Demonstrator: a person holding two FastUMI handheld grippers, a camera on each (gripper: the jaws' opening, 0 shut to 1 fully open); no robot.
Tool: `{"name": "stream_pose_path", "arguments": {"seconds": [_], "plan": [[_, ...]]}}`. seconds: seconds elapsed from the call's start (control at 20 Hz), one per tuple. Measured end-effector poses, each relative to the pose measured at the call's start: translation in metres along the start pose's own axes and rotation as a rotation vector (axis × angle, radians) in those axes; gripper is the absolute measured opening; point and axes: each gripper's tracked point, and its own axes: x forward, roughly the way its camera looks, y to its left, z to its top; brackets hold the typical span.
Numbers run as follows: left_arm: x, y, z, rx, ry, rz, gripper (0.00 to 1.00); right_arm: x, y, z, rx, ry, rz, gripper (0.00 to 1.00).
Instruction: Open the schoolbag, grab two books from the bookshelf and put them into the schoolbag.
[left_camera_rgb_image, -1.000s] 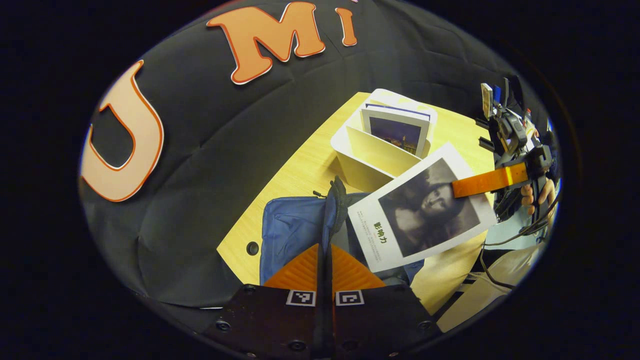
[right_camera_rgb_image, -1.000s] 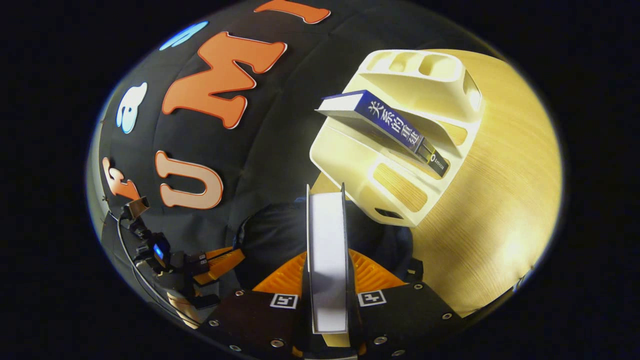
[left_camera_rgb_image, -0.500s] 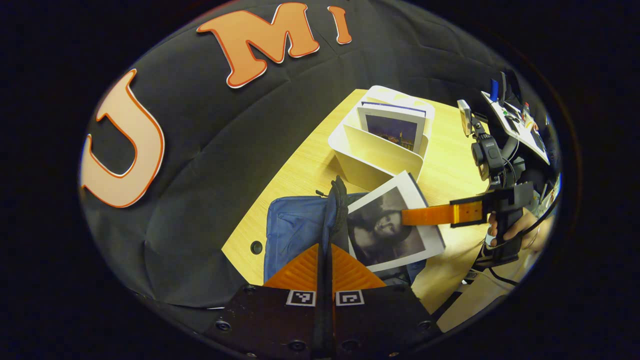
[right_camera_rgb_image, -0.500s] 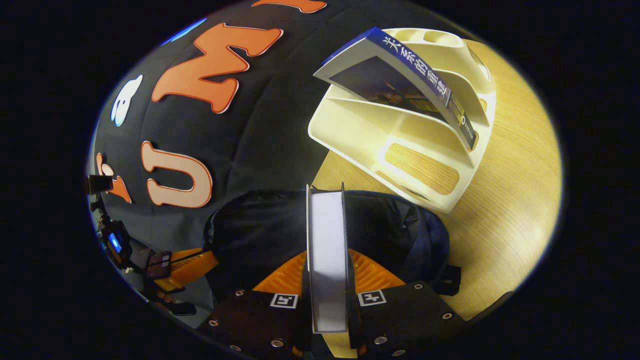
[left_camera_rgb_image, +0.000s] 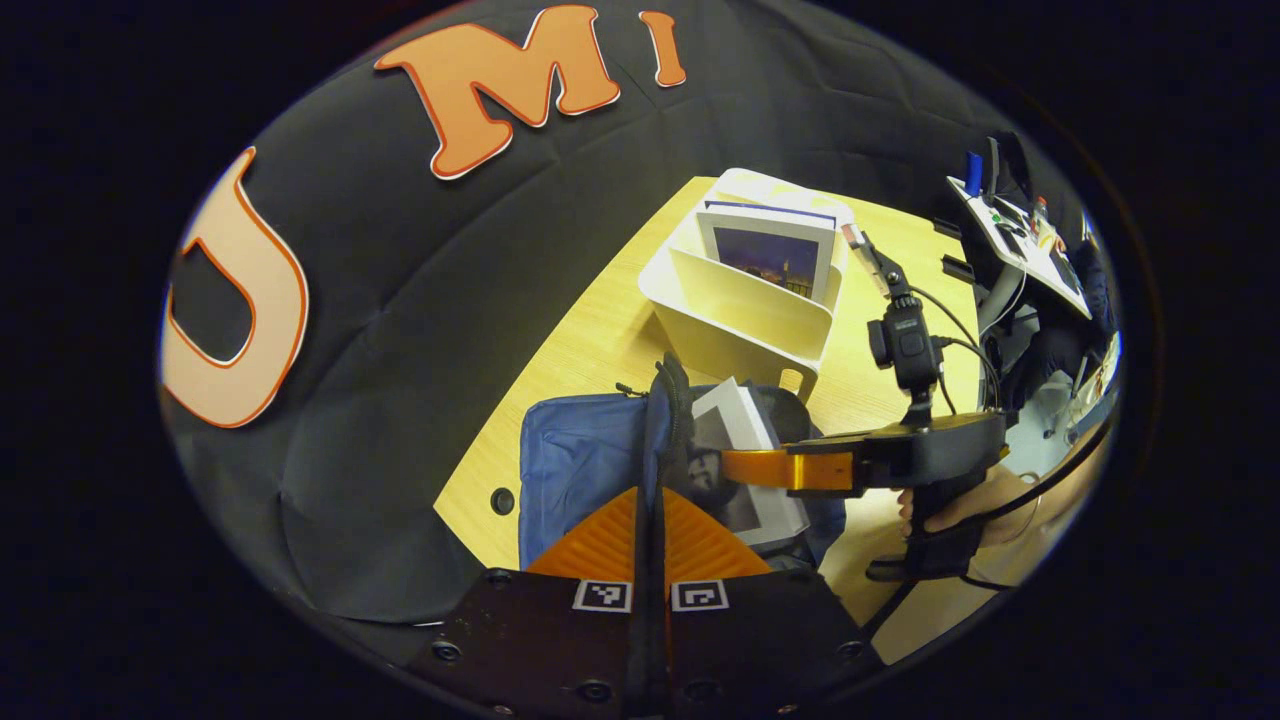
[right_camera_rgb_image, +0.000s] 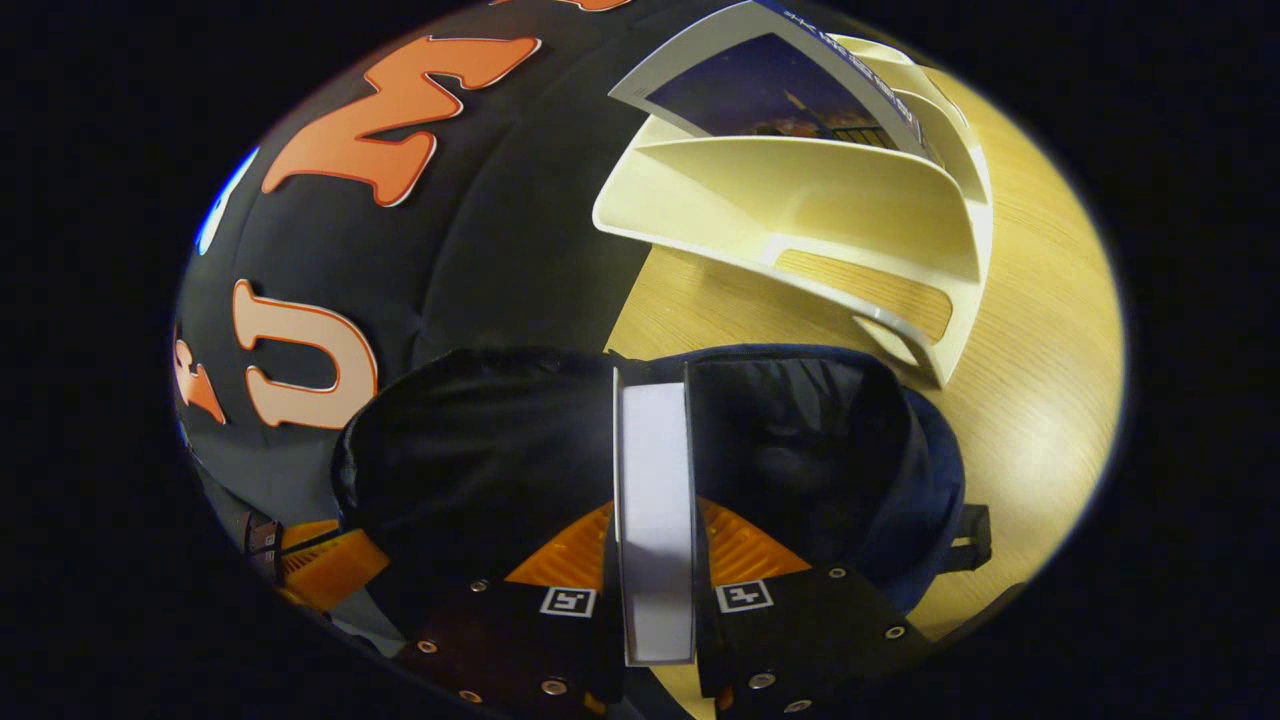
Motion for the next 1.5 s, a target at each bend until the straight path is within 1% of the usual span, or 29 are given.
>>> {"name": "stream_pose_path", "arguments": {"seconds": [0.1, 0.15, 0.25, 0.3, 0.4, 0.55, 0.6, 0.65, 0.7, 0.75, 0.8, 0.85, 0.9, 1.0, 1.1, 1.35, 1.5], "plan": [[0.000, 0.000, 0.000, -0.007, -0.002, -0.005, 0.01, 0.007, 0.006, -0.004, -0.006, 0.012, -0.017, 0.29], [0.001, 0.002, 0.000, 0.001, 0.001, 0.005, 0.01, 0.011, 0.008, -0.005, -0.029, 0.020, -0.008, 0.29], [0.001, 0.005, -0.001, -0.001, 0.008, 0.007, 0.00, 0.012, 0.007, -0.016, -0.031, 0.073, -0.001, 0.31], [0.001, 0.004, -0.003, -0.005, 0.008, 0.002, 0.00, 0.013, 0.006, -0.015, -0.028, 0.075, -0.003, 0.33], [0.002, 0.004, -0.005, -0.010, 0.006, -0.002, 0.01, 0.013, 0.006, -0.013, -0.040, 0.073, -0.012, 0.34], [0.001, 0.003, -0.004, -0.005, 0.009, -0.002, 0.00, 0.009, 0.001, -0.022, -0.069, 0.102, -0.046, 0.36], [0.000, 0.001, -0.005, -0.002, 0.009, -0.004, 0.00, 0.011, -0.002, -0.025, -0.084, 0.122, -0.065, 0.22], [-0.001, -0.001, -0.006, 0.002, 0.011, -0.005, 0.01, 0.008, -0.004, -0.028, -0.092, 0.142, -0.076, 0.44], [0.000, -0.002, -0.007, 0.006, 0.012, -0.005, 0.00, 0.005, -0.006, -0.030, -0.098, 0.159, -0.093, 0.57], [-0.001, -0.002, -0.006, 0.006, 0.013, -0.005, 0.00, 0.002, -0.009, -0.031, -0.110, 0.172, -0.113, 0.66], [0.000, -0.001, -0.007, -0.003, 0.012, -0.008, 0.01, -0.002, -0.014, -0.028, -0.126, 0.177, -0.135, 0.85], [0.001, -0.001, -0.007, -0.013, 0.009, -0.010, 0.00, -0.004, -0.017, -0.027, -0.136, 0.179, -0.145, 0.92], [-0.001, 0.000, -0.006, -0.021, 0.005, -0.011, 0.00, -0.009, -0.017, -0.026, -0.139, 0.185, -0.150, 0.96], [-0.001, 0.001, -0.006, -0.034, -0.002, -0.012, 0.00, -0.018, -0.020, -0.025, -0.148, 0.203, -0.153, 0.97], [-0.001, -0.001, -0.008, -0.042, -0.004, -0.015, 0.00, -0.030, -0.021, -0.022, -0.165, 0.207, -0.141, 0.97], [0.001, -0.008, -0.011, -0.049, -0.011, -0.032, 0.00, -0.064, -0.033, 0.014, -0.182, 0.140, -0.140, 0.97], [0.002, -0.010, -0.010, -0.049, -0.017, -0.035, 0.00, -0.086, -0.054, 0.046, -0.163, 0.091, -0.167, 0.97]]}}
